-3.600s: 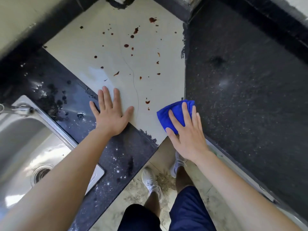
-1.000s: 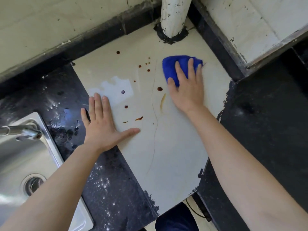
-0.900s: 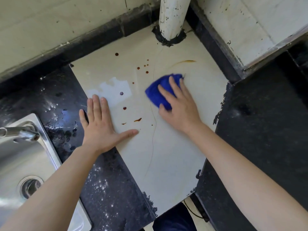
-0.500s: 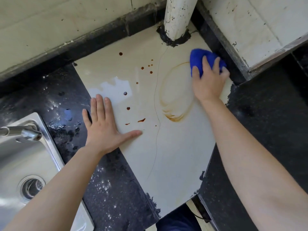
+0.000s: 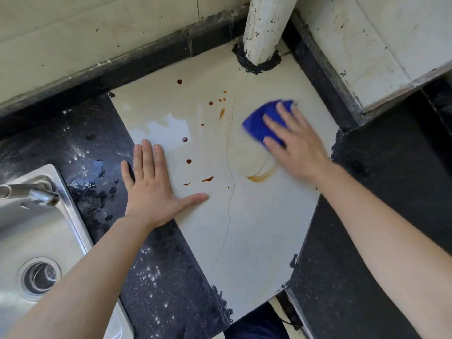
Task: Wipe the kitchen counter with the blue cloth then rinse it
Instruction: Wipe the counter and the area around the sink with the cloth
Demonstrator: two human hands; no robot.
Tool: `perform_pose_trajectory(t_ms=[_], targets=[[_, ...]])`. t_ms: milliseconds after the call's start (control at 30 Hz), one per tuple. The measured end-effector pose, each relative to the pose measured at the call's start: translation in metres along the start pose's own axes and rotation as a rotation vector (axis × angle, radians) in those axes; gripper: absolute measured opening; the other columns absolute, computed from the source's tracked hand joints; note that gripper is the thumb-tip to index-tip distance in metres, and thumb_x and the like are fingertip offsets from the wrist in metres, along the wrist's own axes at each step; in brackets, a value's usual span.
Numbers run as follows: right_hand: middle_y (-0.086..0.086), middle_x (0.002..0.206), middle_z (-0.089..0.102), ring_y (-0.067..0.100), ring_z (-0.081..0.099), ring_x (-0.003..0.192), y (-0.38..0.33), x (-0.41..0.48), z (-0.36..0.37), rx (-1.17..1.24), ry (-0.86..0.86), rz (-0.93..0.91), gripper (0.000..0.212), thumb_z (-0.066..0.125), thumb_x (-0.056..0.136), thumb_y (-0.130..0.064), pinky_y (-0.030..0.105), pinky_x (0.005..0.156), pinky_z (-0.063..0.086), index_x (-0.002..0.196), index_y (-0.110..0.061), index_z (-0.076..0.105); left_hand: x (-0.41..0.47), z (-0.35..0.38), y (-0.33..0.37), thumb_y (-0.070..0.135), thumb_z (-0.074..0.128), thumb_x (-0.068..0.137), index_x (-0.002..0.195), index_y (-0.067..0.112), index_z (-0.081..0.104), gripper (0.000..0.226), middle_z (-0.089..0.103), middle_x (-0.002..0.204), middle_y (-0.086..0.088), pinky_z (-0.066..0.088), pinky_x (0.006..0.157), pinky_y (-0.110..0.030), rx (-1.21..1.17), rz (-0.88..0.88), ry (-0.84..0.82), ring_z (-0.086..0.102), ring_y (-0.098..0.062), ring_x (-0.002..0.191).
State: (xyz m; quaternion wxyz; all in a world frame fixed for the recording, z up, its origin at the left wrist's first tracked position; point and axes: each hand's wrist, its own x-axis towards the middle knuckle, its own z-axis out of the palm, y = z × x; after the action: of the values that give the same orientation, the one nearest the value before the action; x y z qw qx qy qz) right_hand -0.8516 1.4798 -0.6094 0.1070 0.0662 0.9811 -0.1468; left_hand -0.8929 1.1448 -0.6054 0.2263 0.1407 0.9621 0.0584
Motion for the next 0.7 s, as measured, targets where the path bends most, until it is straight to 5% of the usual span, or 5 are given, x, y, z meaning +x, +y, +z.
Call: perform_pose_trajectory(t_ms=[233, 467, 600, 700], targets=[[0.012, 0.169, 0.001, 0.037, -0.007, 0.154, -0.009, 0.067, -0.004, 0.089, 0.117, 0.318, 0.06, 0.029, 0.105, -0.052, 0.043, 0.126, -0.001, 0.16, -0.03, 0.02, 0.0, 0.002, 0.0, 0.109, 0.029, 0.051, 0.154, 0.016, -0.023, 0.148, -0.029, 0.163, -0.006, -0.015, 0.12, -0.053, 0.001, -0.007, 0.01, -0.033, -0.02, 0.147], [0.007, 0.169, 0.008, 0.031, -0.005, 0.156, -0.077, -0.116, 0.065, 0.131, 0.01, -0.032, 0.056, 0.043, 0.103, -0.047, 0.044, 0.126, 0.008, 0.156, -0.029, 0.036, -0.003, 0.002, -0.002, 0.108, 0.032, 0.051, 0.155, 0.016, -0.02, 0.148, -0.027, 0.164, -0.006, -0.016, 0.12, -0.052, -0.018, -0.002, 0.019, -0.031, -0.02, 0.148], [0.004, 0.169, 0.013, 0.03, 0.003, 0.156, -0.036, -0.104, 0.049, 0.003, -0.1, -0.321, 0.056, 0.046, 0.101, -0.049, 0.042, 0.126, 0.012, 0.154, -0.035, 0.036, -0.003, 0.002, -0.001, 0.108, 0.032, 0.051, 0.155, 0.016, -0.019, 0.148, -0.026, 0.164, -0.006, -0.015, 0.121, -0.053, -0.025, 0.001, 0.031, -0.031, -0.02, 0.148], [0.007, 0.169, 0.007, 0.033, 0.0, 0.155, -0.013, -0.045, 0.021, -0.035, -0.079, -0.144, 0.059, 0.036, 0.102, -0.054, 0.047, 0.126, 0.01, 0.157, -0.034, 0.027, -0.001, 0.003, 0.0, 0.108, 0.031, 0.052, 0.155, 0.016, -0.019, 0.147, -0.026, 0.164, -0.006, -0.014, 0.121, -0.054, -0.012, 0.007, 0.038, -0.031, -0.02, 0.148]])
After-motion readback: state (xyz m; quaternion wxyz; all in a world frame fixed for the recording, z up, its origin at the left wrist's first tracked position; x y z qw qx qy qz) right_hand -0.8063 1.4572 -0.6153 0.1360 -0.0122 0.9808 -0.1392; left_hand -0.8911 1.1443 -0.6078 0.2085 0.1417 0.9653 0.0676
